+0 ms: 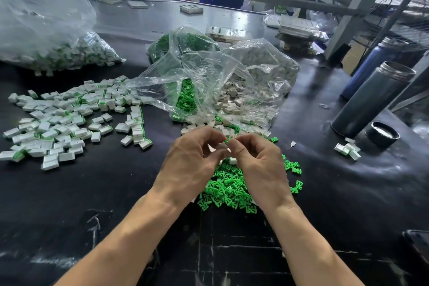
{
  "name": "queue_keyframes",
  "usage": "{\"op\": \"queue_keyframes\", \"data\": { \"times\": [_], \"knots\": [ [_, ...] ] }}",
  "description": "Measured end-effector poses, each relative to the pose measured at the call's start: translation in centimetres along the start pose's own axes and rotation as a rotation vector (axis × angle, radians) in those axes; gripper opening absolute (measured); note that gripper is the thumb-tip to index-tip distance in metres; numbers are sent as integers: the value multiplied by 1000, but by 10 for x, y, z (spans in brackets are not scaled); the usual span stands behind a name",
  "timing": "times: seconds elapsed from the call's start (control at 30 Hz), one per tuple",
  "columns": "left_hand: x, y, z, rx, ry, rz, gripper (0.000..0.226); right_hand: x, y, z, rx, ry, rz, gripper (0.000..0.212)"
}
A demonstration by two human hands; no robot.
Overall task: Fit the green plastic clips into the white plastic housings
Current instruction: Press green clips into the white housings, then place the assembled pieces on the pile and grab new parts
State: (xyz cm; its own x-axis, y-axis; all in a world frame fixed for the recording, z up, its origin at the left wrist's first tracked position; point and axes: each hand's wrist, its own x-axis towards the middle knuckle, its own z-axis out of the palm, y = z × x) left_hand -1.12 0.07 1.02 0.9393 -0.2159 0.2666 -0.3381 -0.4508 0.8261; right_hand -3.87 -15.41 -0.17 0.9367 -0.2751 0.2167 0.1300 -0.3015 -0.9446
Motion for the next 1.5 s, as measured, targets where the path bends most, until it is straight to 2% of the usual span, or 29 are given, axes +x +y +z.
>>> {"op": "queue_keyframes", "data": {
  "times": [0.13,0.33,0.5,0.7,0.8,0.87,0.97,1.03,1.1,1.23,1.37,1.5],
  "knots": [
    [7,-8,-19,256,66,-36,15,0,0,-4,-21,42,33,19],
    [24,-36,-62,636,162,-357,18,1,2,-5,-95,62,74,20],
    [29,-44,-68,736,198,-420,9,0,4,-4,-136,41,75,22],
    [30,-50,-69,802,191,-437,21,-1,3,-5,-145,19,93,21],
    [29,-42,-67,700,185,-394,15,-1,3,-6,-149,8,94,19],
    [26,-31,-66,474,85,-387,9,-1,4,-7,-151,-21,96,18],
    [19,-13,-61,141,-254,-357,10,-1,6,-8,-171,-60,90,17],
    [13,-4,-58,66,-463,-295,11,-2,5,-8,-187,-66,80,17],
    [10,-2,-54,69,-592,-248,18,-2,5,-8,-196,-69,72,18],
    [10,-8,-45,228,-605,-175,21,0,6,-11,-292,-95,89,22],
    [11,-11,-42,259,-575,-149,15,1,5,-17,-419,-149,139,17],
    [11,-11,-43,274,-542,-152,11,0,0,-22,-473,-253,99,8]
  ]
}}
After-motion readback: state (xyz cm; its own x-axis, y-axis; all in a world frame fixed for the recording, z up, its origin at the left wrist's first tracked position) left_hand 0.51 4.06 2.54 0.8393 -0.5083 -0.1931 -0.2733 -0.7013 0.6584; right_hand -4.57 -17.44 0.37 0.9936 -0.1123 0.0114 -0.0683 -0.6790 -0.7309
